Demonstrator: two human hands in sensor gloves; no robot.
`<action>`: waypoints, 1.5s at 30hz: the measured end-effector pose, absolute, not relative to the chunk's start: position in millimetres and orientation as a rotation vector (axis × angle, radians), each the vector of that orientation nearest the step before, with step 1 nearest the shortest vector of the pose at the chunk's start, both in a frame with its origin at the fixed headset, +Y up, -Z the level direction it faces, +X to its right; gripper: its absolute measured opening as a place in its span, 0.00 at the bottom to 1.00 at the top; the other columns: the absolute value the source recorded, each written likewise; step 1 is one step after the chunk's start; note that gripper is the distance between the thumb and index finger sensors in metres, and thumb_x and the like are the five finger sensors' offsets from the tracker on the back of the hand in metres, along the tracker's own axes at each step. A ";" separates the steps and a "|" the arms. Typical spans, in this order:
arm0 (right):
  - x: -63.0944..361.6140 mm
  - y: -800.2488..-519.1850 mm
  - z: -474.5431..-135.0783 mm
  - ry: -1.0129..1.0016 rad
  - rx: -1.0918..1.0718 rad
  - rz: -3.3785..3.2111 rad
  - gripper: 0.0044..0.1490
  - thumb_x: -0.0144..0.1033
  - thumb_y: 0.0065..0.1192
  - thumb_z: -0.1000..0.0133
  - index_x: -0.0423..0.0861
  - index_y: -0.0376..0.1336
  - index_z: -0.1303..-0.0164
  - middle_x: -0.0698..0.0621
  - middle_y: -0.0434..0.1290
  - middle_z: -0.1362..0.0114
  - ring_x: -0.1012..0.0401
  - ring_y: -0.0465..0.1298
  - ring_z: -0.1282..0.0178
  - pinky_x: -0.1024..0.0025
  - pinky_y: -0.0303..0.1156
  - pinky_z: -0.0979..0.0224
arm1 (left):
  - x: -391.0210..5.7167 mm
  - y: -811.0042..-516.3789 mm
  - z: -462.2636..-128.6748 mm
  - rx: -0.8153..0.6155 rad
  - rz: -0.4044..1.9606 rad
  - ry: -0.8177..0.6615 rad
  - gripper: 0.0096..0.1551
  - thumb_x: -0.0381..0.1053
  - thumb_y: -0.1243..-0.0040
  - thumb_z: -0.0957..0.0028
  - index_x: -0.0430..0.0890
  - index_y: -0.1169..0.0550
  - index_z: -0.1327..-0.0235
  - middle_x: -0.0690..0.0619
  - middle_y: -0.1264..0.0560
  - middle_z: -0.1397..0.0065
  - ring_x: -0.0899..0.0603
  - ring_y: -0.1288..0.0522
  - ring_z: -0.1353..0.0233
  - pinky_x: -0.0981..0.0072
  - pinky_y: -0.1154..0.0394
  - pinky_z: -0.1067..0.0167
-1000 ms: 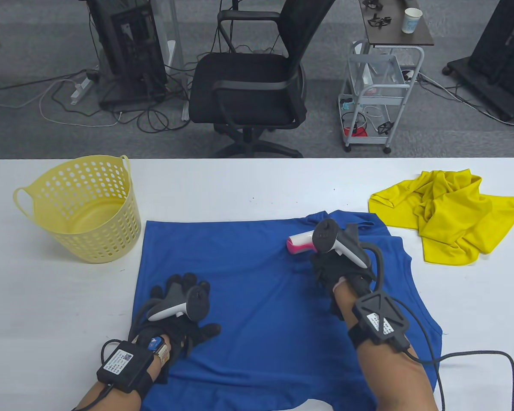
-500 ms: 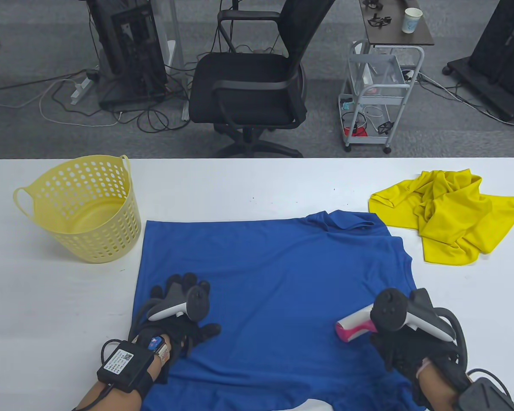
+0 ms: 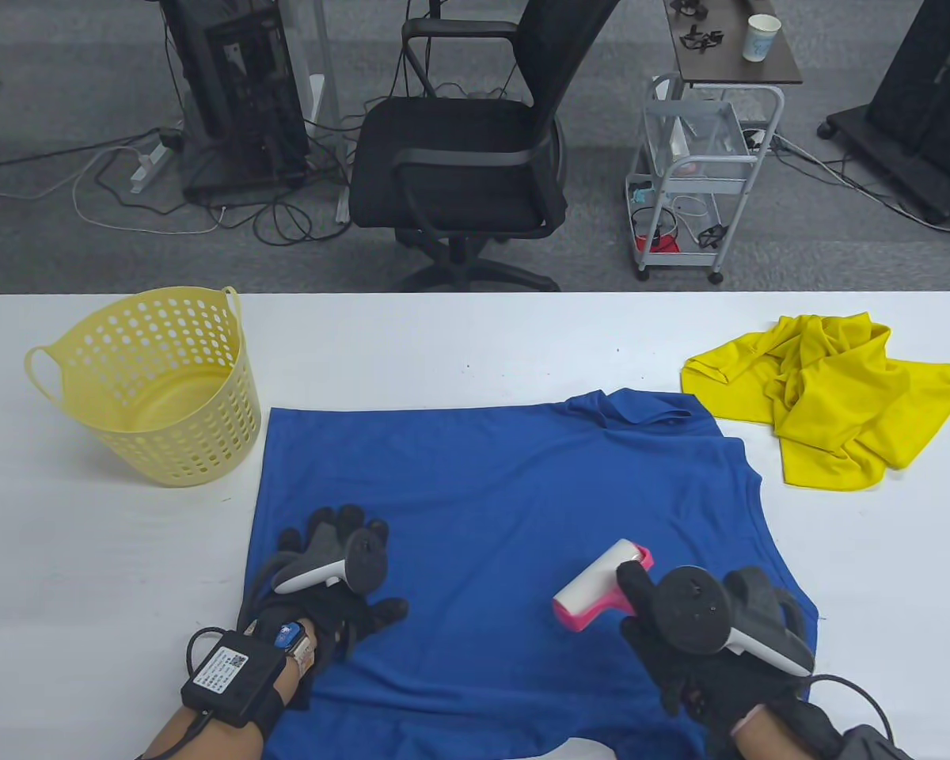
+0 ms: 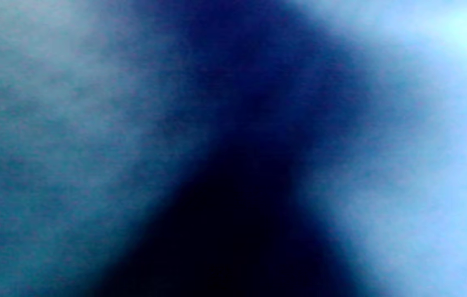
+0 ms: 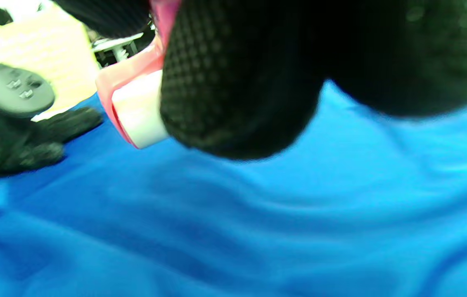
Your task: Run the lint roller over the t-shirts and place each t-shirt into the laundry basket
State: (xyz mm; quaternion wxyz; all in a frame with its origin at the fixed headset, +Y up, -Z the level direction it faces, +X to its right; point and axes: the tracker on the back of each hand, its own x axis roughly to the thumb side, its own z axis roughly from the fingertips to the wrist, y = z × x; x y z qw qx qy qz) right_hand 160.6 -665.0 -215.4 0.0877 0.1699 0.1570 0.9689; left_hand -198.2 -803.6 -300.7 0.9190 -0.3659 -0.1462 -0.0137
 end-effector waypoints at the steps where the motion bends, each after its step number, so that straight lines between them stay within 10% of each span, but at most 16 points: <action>1: 147.0 -670.5 -219.5 0.515 0.534 2.909 0.40 0.52 0.48 0.41 0.48 0.47 0.22 0.44 0.76 0.49 0.66 0.84 0.74 0.73 0.85 0.70 | -198.2 -803.6 -300.7 -0.752 -0.028 -0.301 0.63 0.82 0.71 0.65 0.54 0.84 0.41 0.42 0.89 0.29 0.26 0.87 0.29 0.16 0.76 0.41; 19: 1.7 -707.0 -376.3 0.542 0.349 2.979 0.41 0.52 0.46 0.42 0.48 0.43 0.23 0.44 0.75 0.51 0.63 0.83 0.74 0.68 0.84 0.70 | -197.9 -804.2 -300.5 -0.752 -0.028 -0.302 0.63 0.81 0.71 0.65 0.54 0.84 0.41 0.41 0.89 0.29 0.25 0.87 0.29 0.15 0.76 0.41; 37: 172.3 -688.7 -205.0 0.868 0.573 2.974 0.41 0.52 0.47 0.41 0.45 0.44 0.22 0.43 0.76 0.52 0.64 0.84 0.75 0.69 0.84 0.72 | -198.1 -805.1 -301.0 -0.756 -0.024 -0.306 0.63 0.81 0.71 0.65 0.54 0.84 0.41 0.41 0.89 0.29 0.25 0.87 0.29 0.15 0.76 0.42; 45: 124.8 -696.6 -253.8 0.705 0.616 3.014 0.42 0.52 0.46 0.41 0.45 0.43 0.22 0.43 0.76 0.51 0.64 0.84 0.75 0.69 0.84 0.71 | -198.2 -805.1 -301.2 -0.756 -0.024 -0.307 0.63 0.81 0.71 0.65 0.54 0.85 0.41 0.41 0.89 0.29 0.25 0.87 0.29 0.15 0.76 0.42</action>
